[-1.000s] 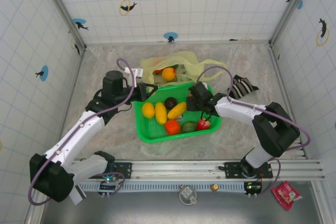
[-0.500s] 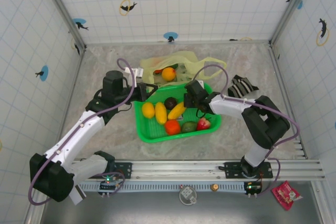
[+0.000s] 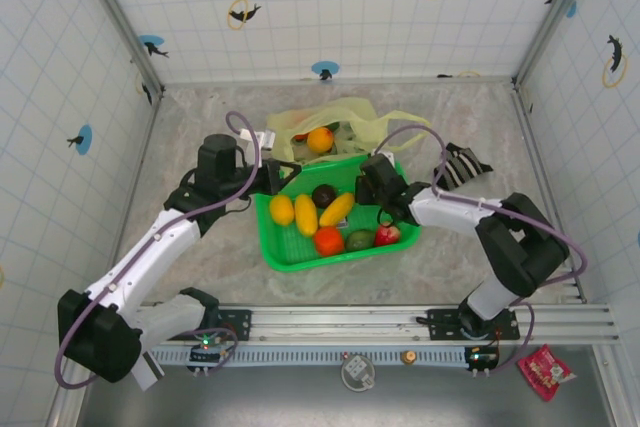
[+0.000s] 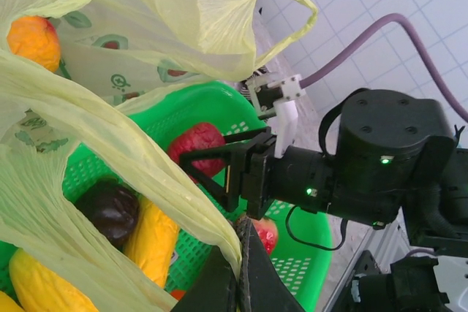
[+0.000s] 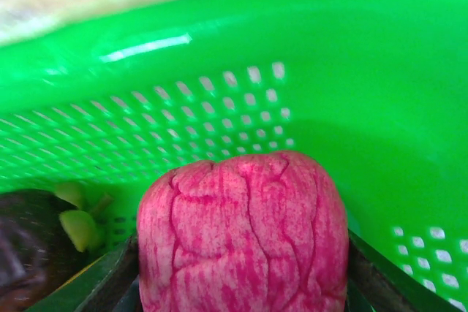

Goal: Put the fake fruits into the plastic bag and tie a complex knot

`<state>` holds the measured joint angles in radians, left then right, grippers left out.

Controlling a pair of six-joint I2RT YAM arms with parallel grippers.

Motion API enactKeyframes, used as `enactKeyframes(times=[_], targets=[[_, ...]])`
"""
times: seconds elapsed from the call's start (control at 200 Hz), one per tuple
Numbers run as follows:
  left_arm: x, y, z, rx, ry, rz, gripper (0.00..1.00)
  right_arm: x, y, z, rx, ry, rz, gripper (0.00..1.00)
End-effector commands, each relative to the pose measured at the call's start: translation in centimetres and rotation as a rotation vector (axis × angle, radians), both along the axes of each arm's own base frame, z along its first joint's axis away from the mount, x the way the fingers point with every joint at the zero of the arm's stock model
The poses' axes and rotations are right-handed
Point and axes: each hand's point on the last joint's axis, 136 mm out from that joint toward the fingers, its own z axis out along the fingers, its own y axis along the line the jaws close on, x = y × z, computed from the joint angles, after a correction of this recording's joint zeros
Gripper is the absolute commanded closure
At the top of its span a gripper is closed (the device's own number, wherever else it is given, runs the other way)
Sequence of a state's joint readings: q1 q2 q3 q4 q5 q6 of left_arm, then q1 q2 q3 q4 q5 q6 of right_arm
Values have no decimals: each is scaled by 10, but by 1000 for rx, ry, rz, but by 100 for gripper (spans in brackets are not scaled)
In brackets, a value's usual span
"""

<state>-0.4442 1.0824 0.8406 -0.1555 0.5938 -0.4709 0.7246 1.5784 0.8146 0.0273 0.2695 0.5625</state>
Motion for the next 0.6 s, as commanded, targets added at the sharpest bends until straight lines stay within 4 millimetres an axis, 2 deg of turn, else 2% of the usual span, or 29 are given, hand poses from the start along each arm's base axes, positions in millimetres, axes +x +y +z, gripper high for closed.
enactKeyframes(times=[0.0,0.29,0.596], targets=[[-1,-2,14,2,-38,-17,100,-13,-5,19,66,-45,28,49],[-2,-2,16,1,-43,-19,100,-41,-3,48,195,-132,137,51],[-1,-2,18,1,-46,-15,100,-54,16,116,378,-301,277,52]])
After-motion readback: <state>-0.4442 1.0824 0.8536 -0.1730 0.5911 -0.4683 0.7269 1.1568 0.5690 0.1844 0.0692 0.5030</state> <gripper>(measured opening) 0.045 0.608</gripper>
